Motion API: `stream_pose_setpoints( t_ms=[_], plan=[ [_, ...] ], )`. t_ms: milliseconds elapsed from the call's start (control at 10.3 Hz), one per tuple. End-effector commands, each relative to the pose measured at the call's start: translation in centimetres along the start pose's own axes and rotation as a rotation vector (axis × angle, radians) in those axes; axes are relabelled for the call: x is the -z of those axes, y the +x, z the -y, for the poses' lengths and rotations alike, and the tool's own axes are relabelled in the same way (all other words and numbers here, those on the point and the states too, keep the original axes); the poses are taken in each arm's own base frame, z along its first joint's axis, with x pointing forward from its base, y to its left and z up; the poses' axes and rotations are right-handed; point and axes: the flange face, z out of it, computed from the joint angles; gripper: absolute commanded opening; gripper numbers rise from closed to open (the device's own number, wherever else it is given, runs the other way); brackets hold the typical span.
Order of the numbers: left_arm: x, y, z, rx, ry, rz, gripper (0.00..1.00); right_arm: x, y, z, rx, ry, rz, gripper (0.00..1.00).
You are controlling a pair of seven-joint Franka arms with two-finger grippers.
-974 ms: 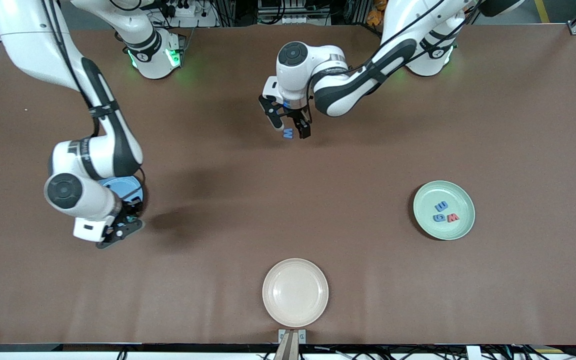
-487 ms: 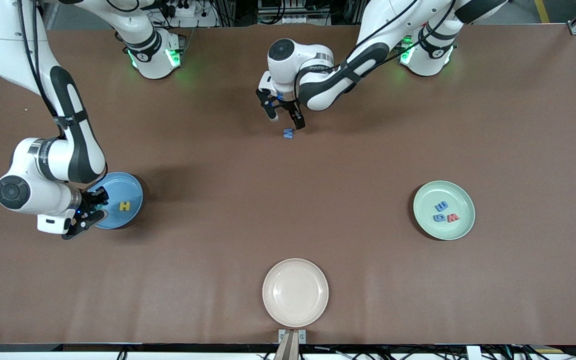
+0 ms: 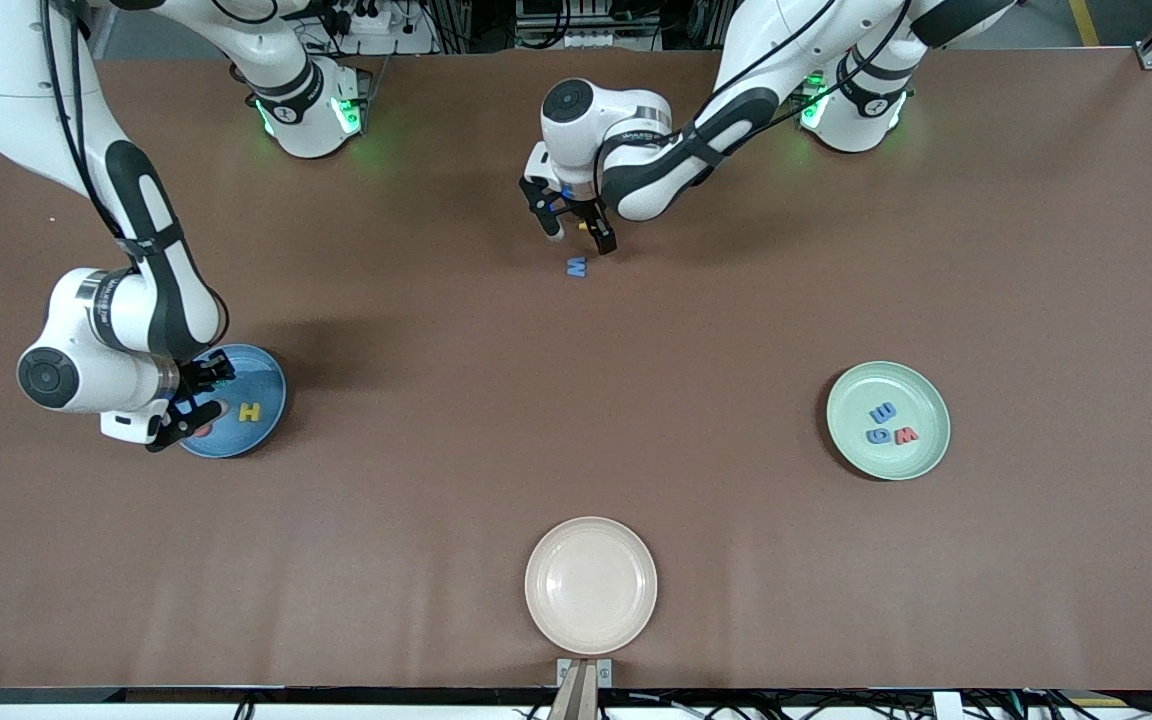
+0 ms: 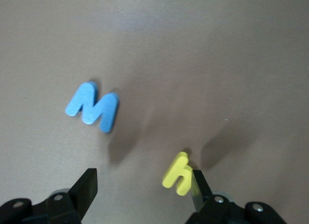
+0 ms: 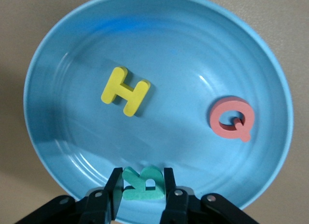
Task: Sort uppercase to blue plate, lowercase to green plate
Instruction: 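Lower the teal b onto the blue plate while the left gripper descends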
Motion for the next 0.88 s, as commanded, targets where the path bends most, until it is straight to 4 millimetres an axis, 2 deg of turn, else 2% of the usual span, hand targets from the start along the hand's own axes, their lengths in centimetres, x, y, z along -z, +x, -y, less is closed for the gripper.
stream_pose_setpoints(
  t_ms=[0,97,195,390,584,779],
  plan=[
    [0.8,-1.1,-0.8,0.006,0.029,-0.023,0.85,0.4,-0.3,0.4,-0.006,0.013,-0.018,0.63],
    [1.0,-1.2,-1.1,0.001,0.026,-0.026,0.81,0.7,-0.3,0.4,-0.006,0.013,-0.018,0.65],
    [0.9,-1.3,-1.2,-0.001,0.02,-0.031,0.78,1.0,-0.1,0.6,-0.003,0.015,-0.016,0.72],
    [0.8,-1.1,-1.5,-0.004,-0.008,-0.058,0.75,1.9,0.1,1.2,-0.111,0.038,0.01,0.72],
    [0.8,-0.8,-1.7,-0.014,-0.022,-0.09,0.75,5.1,0.8,3.7,-0.208,0.049,0.03,0.71],
    [0.5,-0.8,-1.8,-0.021,-0.02,-0.089,0.74,7.3,1.5,6.6,-0.3,0.054,0.033,0.68]
  ],
)
